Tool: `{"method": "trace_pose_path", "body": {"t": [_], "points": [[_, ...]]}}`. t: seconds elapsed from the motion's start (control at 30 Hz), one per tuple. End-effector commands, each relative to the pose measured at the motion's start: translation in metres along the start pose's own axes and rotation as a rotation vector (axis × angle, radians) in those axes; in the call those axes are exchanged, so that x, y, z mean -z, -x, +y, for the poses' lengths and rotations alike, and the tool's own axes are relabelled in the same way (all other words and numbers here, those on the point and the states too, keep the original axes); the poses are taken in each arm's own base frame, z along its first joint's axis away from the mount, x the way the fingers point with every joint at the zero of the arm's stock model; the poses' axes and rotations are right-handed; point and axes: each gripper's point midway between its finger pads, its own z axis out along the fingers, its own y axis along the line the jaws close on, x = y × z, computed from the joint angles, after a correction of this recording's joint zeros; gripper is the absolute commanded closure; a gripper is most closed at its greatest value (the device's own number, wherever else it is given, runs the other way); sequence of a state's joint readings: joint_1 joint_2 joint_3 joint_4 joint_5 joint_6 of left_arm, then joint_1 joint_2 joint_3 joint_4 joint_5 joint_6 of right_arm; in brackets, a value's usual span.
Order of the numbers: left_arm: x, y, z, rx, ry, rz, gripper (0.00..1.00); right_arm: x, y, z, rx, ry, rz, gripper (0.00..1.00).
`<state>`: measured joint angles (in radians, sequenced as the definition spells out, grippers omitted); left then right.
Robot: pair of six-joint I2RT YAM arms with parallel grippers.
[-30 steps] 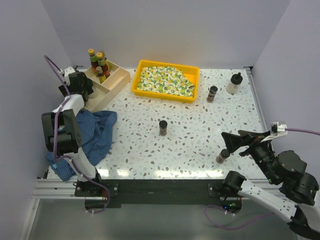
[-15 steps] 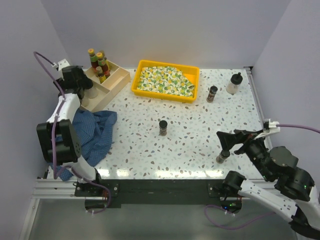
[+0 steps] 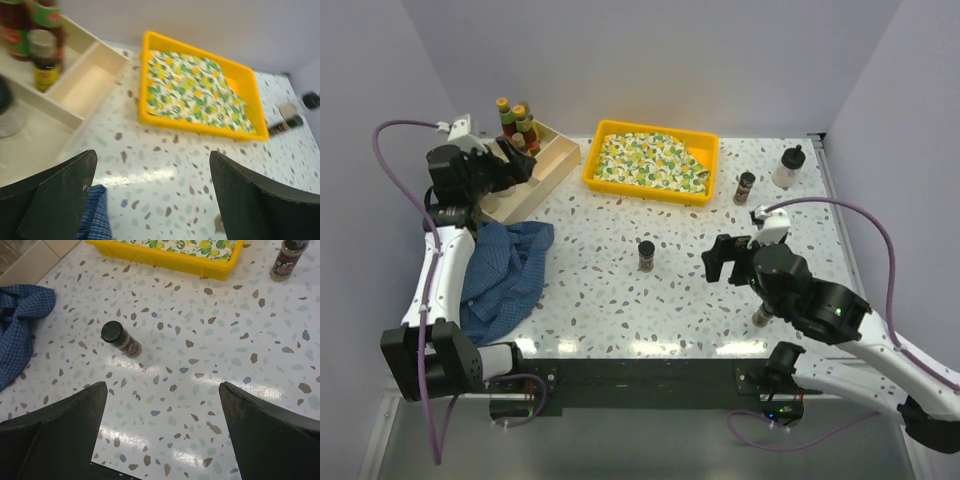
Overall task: Organize the condiment bottles
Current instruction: Place the bottle in the storage box, then pick up the bottle from the corner of the board.
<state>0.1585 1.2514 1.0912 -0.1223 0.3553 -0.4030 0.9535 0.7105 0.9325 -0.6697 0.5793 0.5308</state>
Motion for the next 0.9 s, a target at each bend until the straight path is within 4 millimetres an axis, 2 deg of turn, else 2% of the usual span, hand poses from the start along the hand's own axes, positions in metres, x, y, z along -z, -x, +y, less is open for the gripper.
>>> {"method": "trace_pose_path", "body": {"t": [0.0, 0.03, 0.07, 0.1, 0.13, 0.17, 0.23, 0.27, 0.33, 0.37, 0.43, 0.47, 0.5, 0.53, 0.57, 0.63, 0.67, 0.7, 0.73, 0.77, 0.83, 0.87], "points": [[0.002, -0.045, -0.093, -0.181, -0.34, 0.135, 0.0, -0.032, 0.008, 0.028, 0.04, 0.013, -0.01, 0.01], [0.004, -0.059, -0.116, -0.21, -0.4, 0.159, 0.0, -0.033, 0.021, 0.035, 0.059, 0.014, -0.02, 0.01], [0.006, -0.069, -0.124, -0.224, -0.437, 0.175, 0.0, -0.04, 0.024, 0.034, 0.091, -0.015, -0.005, 0.01], [0.011, -0.075, -0.136, -0.227, -0.503, 0.192, 0.0, -0.051, 0.016, 0.032, 0.135, -0.066, 0.046, 0.01], [0.014, -0.081, -0.147, -0.222, -0.541, 0.202, 0.0, -0.054, 0.032, 0.033, 0.133, -0.099, 0.017, 0.02], [0.017, -0.09, -0.15, -0.205, -0.564, 0.22, 0.0, -0.059, 0.04, 0.025, 0.144, -0.14, 0.009, 0.01], [0.025, -0.091, -0.163, -0.205, -0.614, 0.204, 0.0, -0.075, 0.048, 0.023, 0.116, -0.141, 0.015, 0.01], [0.028, -0.096, -0.164, -0.198, -0.62, 0.21, 0.0, -0.086, 0.058, -0.001, 0.055, -0.194, 0.015, 0.01], [0.033, -0.091, -0.171, -0.206, -0.631, 0.168, 0.0, -0.102, 0.068, -0.017, -0.001, -0.216, 0.018, 0.01], [0.032, -0.091, -0.168, -0.216, -0.606, 0.156, 0.0, -0.109, 0.077, -0.038, -0.024, -0.281, 0.002, 0.01], [0.038, -0.083, -0.167, -0.24, -0.581, 0.123, 0.0, -0.125, 0.093, -0.055, -0.035, -0.357, -0.018, 0.01], [0.038, -0.082, -0.163, -0.239, -0.559, 0.111, 0.0, -0.129, 0.104, -0.076, -0.043, -0.424, -0.036, 0.01], [0.041, -0.078, -0.166, -0.242, -0.567, 0.091, 0.0, -0.135, 0.11, -0.087, -0.052, -0.453, -0.039, 0.01], [0.042, -0.078, -0.167, -0.235, -0.574, 0.09, 0.0, -0.149, 0.118, -0.098, -0.056, -0.486, -0.032, 0.01], [0.044, -0.08, -0.168, -0.231, -0.586, 0.098, 0.0, -0.152, 0.125, -0.12, -0.075, -0.535, -0.033, 0.01], [0.043, -0.084, -0.169, -0.223, -0.594, 0.113, 0.0, -0.16, 0.14, -0.139, -0.093, -0.559, -0.05, 0.01], [0.043, -0.083, -0.169, -0.224, -0.595, 0.113, 0.0, -0.17, 0.138, -0.164, -0.105, -0.601, -0.035, 0.02], [0.042, -0.084, -0.168, -0.224, -0.59, 0.115, 0.0, -0.176, 0.141, -0.172, -0.118, -0.597, -0.035, 0.01], [0.042, -0.083, -0.168, -0.225, -0.586, 0.112, 0.0, -0.178, 0.154, -0.179, -0.128, -0.605, -0.054, 0.01], [0.042, -0.083, -0.167, -0.225, -0.58, 0.11, 0.0, -0.189, 0.147, -0.2, -0.13, -0.647, -0.023, 0.01], [0.043, -0.081, -0.168, -0.22, -0.583, 0.098, 0.0, -0.198, 0.157, -0.218, -0.141, -0.676, -0.034, 0.01], [0.043, -0.083, -0.168, -0.219, -0.587, 0.101, 0.0, -0.206, 0.15, -0.238, -0.154, -0.711, -0.012, 0.02]]}}
